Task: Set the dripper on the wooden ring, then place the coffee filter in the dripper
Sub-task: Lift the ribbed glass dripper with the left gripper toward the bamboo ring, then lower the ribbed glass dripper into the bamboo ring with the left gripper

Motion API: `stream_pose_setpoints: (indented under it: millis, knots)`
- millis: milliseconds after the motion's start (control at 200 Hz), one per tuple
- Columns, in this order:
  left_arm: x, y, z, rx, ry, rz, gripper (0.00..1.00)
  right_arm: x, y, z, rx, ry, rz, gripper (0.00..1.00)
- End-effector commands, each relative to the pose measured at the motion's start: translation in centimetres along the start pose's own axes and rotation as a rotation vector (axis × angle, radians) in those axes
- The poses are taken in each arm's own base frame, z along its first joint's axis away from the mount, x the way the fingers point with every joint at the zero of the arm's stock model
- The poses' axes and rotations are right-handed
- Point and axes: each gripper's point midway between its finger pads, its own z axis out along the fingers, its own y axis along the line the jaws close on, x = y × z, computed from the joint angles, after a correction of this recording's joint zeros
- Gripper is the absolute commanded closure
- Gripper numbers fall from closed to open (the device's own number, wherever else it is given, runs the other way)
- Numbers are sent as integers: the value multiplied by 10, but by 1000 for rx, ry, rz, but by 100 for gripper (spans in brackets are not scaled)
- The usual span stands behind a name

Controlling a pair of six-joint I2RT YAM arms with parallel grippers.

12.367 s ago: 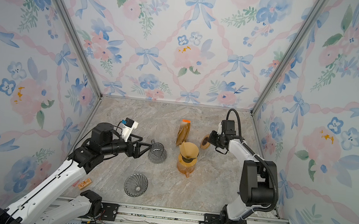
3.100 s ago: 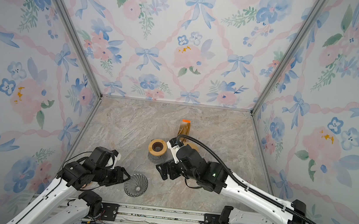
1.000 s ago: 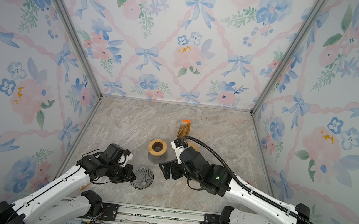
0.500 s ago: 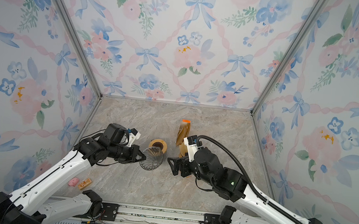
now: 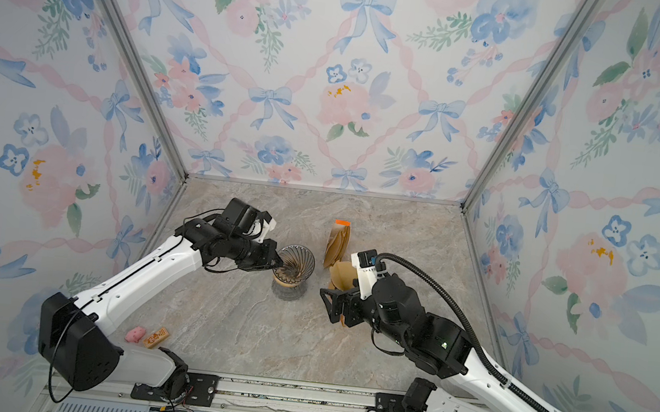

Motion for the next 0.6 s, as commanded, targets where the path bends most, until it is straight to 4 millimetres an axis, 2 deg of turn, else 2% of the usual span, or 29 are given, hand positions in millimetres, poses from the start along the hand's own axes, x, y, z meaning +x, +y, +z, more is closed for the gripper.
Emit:
stream_pose_setpoints:
  millis: [0,215,430,595]
  knots:
    - [-20,-2,-1,-10,-41,37,92,-1,-9,-5,39,7,-11,4]
    - [-31,8,3,-17,-35,20,94,1,-12,-4,49,16,-3,4]
    - [-28,19,0,-12,-30,1,95,2,-12,1,49,19,8,4]
    - [-25,20,0,-2,-19,2,95,3,-12,3,46,25,12,4]
